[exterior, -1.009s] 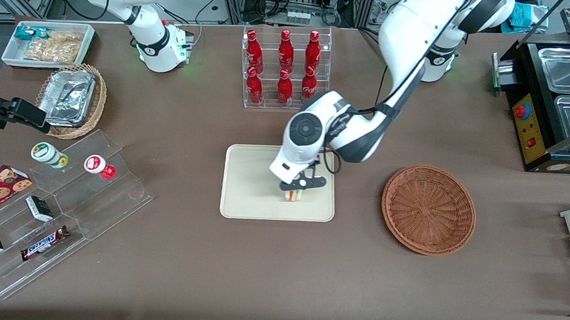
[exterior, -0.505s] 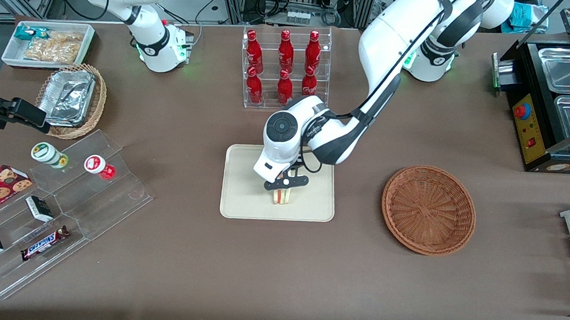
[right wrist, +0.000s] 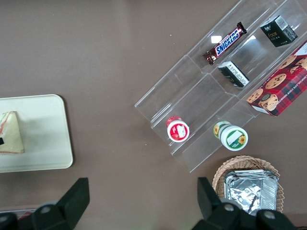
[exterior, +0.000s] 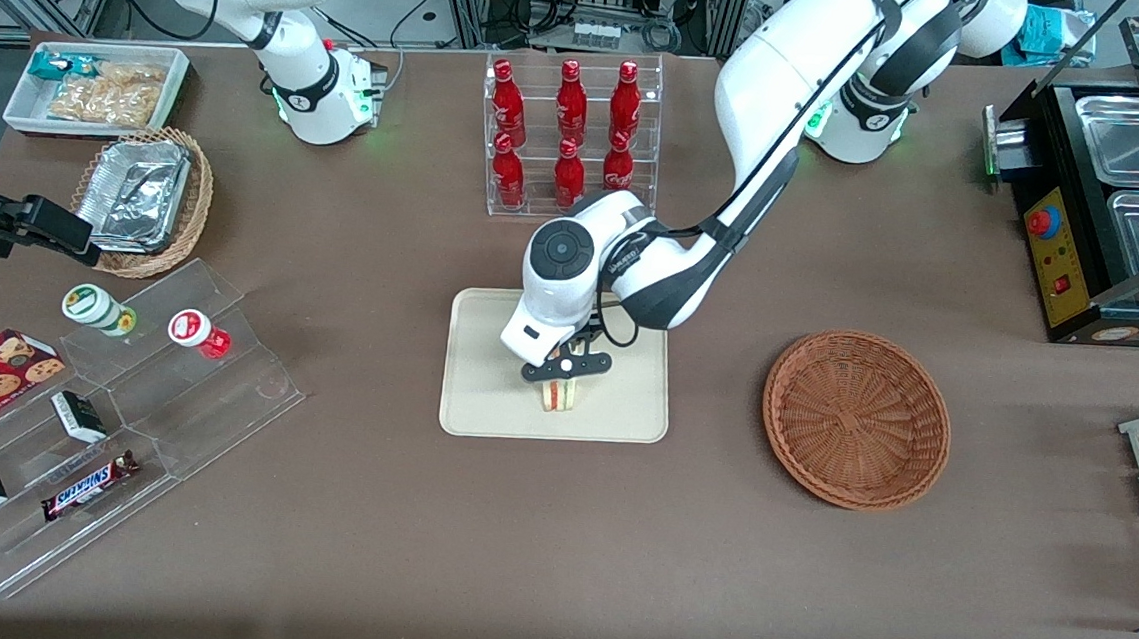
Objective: Place sandwich from basket to tray
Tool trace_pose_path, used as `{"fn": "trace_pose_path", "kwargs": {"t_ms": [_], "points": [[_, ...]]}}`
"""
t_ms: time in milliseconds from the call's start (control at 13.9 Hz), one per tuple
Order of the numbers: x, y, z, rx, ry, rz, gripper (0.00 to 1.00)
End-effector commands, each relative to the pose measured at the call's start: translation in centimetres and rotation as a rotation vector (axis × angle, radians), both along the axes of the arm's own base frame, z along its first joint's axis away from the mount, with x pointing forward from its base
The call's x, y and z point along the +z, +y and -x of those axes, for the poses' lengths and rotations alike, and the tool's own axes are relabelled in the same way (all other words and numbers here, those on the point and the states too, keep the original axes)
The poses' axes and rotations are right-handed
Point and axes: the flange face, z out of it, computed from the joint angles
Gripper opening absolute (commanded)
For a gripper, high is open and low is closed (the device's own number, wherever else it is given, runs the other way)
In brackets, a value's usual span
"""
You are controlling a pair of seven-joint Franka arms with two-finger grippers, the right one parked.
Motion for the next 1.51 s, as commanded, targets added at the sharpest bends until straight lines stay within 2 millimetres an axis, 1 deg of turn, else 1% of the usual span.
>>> {"fn": "trace_pose_path", "kwargs": {"t_ms": [0,72,144,288,360,432,505,577,649,793,1009,1369,1441], "points": [[5.2,2.4,-0.2,0.02,-0.02,-0.079,1.0],[7.2,3.4,-0.5,0.036,-0.028,-0.108,1.0],[7.6,4.5,0.1,0.056,0.006,-0.157,1.0],[8.4,7.2,-0.6,0.141,0.03,-0.231,1.0],[8.6,9.4,-1.7,0.174,0.034,-0.257,1.0],[9.1,10.9,-2.0,0.191,0.036,-0.264,1.0],[9.4,13.1,-2.6,0.215,0.039,-0.266,1.0],[10.2,15.3,-3.3,0.225,0.037,-0.256,1.0],[10.8,17.0,-3.1,0.185,0.046,-0.248,1.0],[11.5,21.4,-3.1,0.141,0.055,-0.24,1.0],[12.7,27.3,-2.7,0.066,0.064,-0.228,1.0],[14.7,34.3,-2.4,-0.02,0.095,-0.181,1.0],[15.7,35.4,-2.1,-0.025,0.089,-0.169,1.0]]}}
